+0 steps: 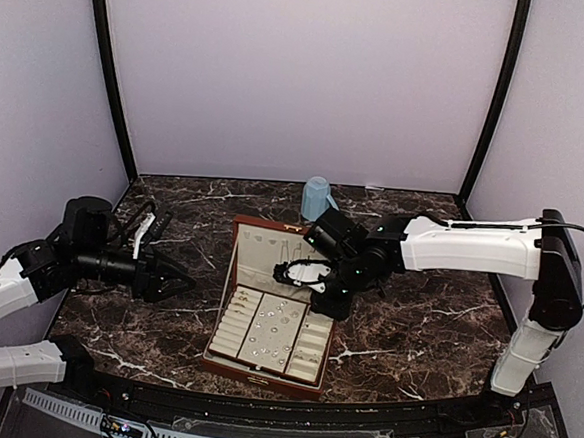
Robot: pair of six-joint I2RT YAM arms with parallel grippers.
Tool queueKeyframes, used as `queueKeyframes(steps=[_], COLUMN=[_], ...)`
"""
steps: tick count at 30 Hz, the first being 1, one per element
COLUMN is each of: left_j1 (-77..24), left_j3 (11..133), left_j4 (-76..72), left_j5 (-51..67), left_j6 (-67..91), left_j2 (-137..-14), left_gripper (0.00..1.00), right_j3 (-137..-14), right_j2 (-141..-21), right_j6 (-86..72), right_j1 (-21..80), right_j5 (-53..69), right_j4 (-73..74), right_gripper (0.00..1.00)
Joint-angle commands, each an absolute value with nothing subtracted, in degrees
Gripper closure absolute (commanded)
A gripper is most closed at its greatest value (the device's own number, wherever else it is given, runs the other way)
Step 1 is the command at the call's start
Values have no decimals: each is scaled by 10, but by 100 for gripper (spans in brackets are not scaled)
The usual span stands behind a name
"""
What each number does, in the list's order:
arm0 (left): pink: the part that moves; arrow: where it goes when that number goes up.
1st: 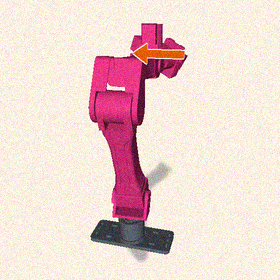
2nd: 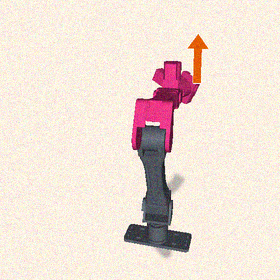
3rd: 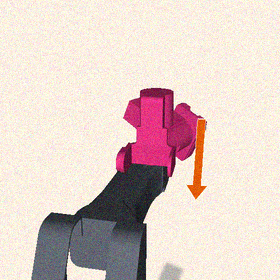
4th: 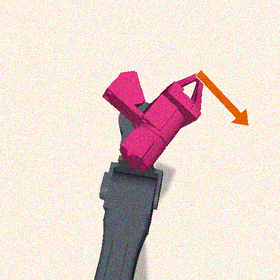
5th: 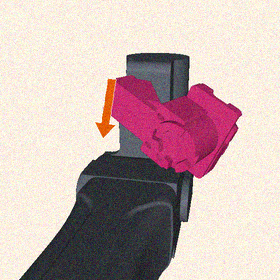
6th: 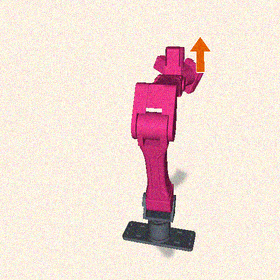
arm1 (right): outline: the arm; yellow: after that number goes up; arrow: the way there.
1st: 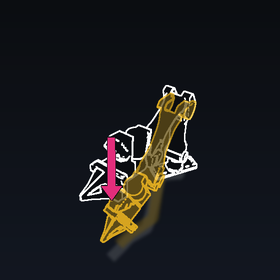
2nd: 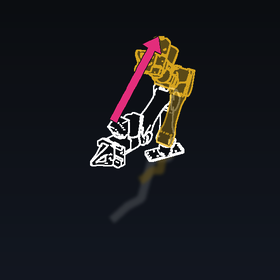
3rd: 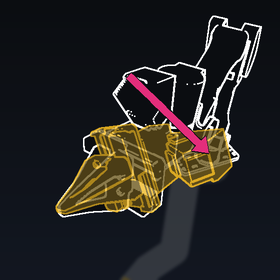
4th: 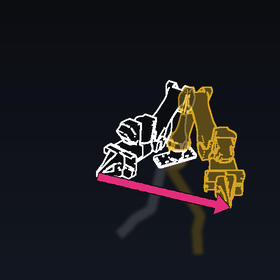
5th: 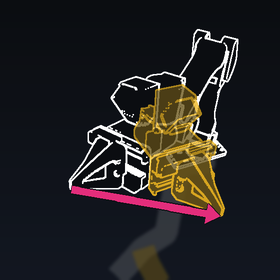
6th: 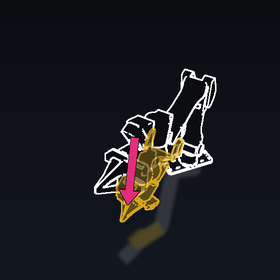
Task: Organize the mixed jewelry
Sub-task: Place the compartment layer in the jewelry box.
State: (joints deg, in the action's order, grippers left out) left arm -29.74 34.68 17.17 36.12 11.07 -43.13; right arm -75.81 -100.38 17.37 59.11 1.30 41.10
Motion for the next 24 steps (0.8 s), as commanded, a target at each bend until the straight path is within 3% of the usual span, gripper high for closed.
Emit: queueKeyframes(steps=[1,24], left_j1=[-293,-294], left_j3=[339,337], left_j4=[156,153], left_j5=[375,383], left_j6=[104,104], left_j2=[-432,-437], left_gripper=[31,31], right_j3=[-755,-698], right_j2=[-1005,-964], right_j6=[179,182], right_j1=[599,613], right_j5=[23,76], right_j4=[385,351], right_gripper=[100,100])
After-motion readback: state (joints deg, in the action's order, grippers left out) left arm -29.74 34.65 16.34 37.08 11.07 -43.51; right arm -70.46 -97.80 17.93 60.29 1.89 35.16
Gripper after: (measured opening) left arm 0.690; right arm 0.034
